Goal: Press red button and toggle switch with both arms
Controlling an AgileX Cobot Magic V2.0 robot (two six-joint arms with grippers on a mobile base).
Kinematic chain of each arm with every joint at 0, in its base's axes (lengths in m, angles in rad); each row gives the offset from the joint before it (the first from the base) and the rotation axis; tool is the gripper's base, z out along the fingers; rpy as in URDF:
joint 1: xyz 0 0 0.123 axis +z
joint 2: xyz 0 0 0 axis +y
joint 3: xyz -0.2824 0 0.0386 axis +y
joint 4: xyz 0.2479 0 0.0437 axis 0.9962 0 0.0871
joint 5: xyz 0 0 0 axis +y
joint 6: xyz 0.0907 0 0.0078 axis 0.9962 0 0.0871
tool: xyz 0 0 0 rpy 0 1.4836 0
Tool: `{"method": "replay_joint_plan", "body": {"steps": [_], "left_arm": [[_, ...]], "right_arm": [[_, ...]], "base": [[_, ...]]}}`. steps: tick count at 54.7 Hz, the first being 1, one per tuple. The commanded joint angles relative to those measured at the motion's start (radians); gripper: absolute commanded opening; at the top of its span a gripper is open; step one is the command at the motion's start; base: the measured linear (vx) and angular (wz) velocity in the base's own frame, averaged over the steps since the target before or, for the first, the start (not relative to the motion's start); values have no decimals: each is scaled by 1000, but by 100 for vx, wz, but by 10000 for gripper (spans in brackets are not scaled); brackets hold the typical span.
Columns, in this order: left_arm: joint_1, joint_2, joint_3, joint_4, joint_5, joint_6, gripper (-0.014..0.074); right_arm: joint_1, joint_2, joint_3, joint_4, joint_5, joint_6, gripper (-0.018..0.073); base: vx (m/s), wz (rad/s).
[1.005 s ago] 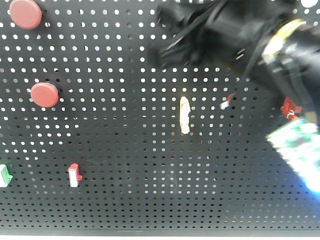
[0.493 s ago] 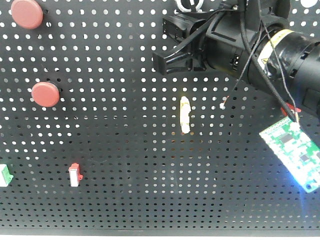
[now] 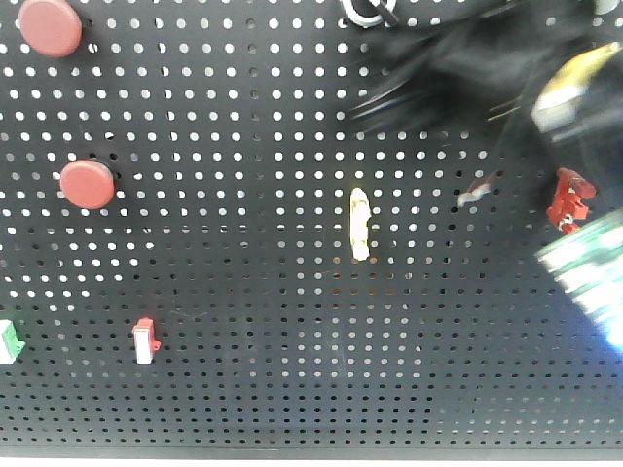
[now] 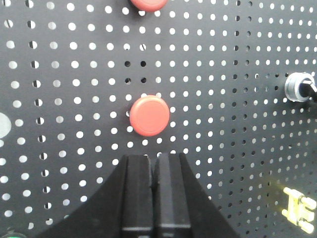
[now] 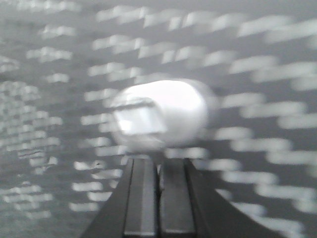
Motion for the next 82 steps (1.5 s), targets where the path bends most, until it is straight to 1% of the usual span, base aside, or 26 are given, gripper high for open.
{"method": "replay_joint_plan", "body": {"steps": [1, 6, 11, 16, 27, 64, 67, 68, 70, 72, 74, 77, 79, 82], "left_arm": [[-1, -2, -24, -1, -76, -7, 2], [-1, -2, -24, -1, -75, -7, 2], [-2, -2, -24, -1, -75, -7, 2], [-2, -2, -24, -1, -75, -7, 2], [-2, -2, -24, -1, -75, -7, 2], [-2, -2, -24, -1, -68, -7, 2], [1, -2, -21, 16, -82, 8, 2], [4, -2, -15, 36, -88, 16, 2], [14, -9, -5, 76, -103, 29, 2], [38, -24, 20, 121, -117, 36, 2], [70, -48, 52, 137, -130, 37, 2], [134, -101, 125, 120, -147, 25, 2], [184, -151, 181, 93, -161, 17, 2], [237, -226, 285, 76, -188, 21, 2]], "right_arm": [[1, -38, -38, -4, -101, 6, 0], [44, -53, -36, -3, -77, -18, 0], [93, -92, -30, -4, -45, -80, 0], [117, -153, -1, -4, -51, -88, 0], [115, -261, 85, -4, -59, -88, 0], [115, -245, 85, -4, -54, -88, 0], [115, -245, 85, -4, -54, -88, 0], [115, -245, 85, -4, -54, -88, 0], [115, -245, 85, -4, -54, -88, 0], [115, -245, 85, -4, -54, -88, 0], [115, -245, 85, -4, -54, -88, 0], [115, -245, 85, -4, -54, -88, 0], [115, -245, 85, -4, -54, -88, 0], [115, -245, 85, -4, -56, -88, 0]], "base": [[0, 0], [0, 0], [0, 0], [0, 0], [0, 0], [0, 0], [0, 0], [0, 0], [0, 0], [0, 0], [0, 0], [0, 0], [0, 1], [0, 0]]}}
